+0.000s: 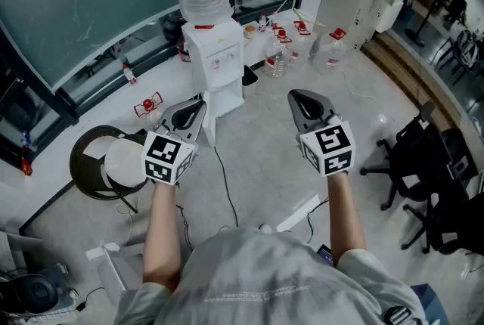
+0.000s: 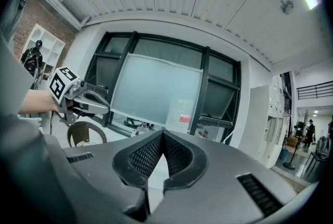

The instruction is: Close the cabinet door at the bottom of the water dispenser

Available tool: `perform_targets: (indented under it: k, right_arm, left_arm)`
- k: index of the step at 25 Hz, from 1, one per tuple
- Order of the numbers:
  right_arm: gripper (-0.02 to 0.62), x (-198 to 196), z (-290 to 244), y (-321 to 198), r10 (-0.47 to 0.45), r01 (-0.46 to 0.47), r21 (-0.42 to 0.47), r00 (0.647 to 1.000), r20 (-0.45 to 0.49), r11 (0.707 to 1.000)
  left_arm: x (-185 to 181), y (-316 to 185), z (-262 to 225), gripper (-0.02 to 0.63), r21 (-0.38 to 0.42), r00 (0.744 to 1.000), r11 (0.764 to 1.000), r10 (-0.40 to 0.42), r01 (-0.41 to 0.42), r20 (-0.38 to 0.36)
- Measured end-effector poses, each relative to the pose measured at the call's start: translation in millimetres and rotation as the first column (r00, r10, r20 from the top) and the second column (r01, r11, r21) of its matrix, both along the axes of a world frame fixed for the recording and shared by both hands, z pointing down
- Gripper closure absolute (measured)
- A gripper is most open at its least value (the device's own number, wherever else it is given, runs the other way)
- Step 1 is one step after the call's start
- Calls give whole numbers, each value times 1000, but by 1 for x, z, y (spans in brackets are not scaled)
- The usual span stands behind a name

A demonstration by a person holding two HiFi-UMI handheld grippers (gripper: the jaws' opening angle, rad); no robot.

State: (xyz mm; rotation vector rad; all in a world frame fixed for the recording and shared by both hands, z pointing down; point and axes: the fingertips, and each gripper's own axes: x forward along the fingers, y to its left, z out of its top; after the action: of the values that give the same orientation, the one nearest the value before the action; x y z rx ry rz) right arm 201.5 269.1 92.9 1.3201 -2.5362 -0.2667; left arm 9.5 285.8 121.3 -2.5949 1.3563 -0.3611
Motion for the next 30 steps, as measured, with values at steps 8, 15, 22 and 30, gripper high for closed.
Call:
perform_targets:
  k: [8, 15, 22, 30]
  right_arm:
    - [568, 23, 9, -21, -68, 68, 3, 997, 46, 998]
    - [566, 17, 29, -47, -136, 137, -22, 990, 25, 990]
    - [566, -21, 47, -104, -139, 140, -35, 990, 14, 990]
    - [566, -126, 39, -208, -132, 132, 27, 991, -3, 991]
  left_arm:
    - [-4, -18, -6, 588, -11, 972, 996, -90, 90, -217]
    - [-33, -32, -10, 588, 96, 969, 965, -244, 246, -24]
    - [-97, -90, 12, 588, -30, 924, 968, -248, 251, -291]
    - [-184, -211, 0, 588, 114, 970, 964, -232, 239, -71]
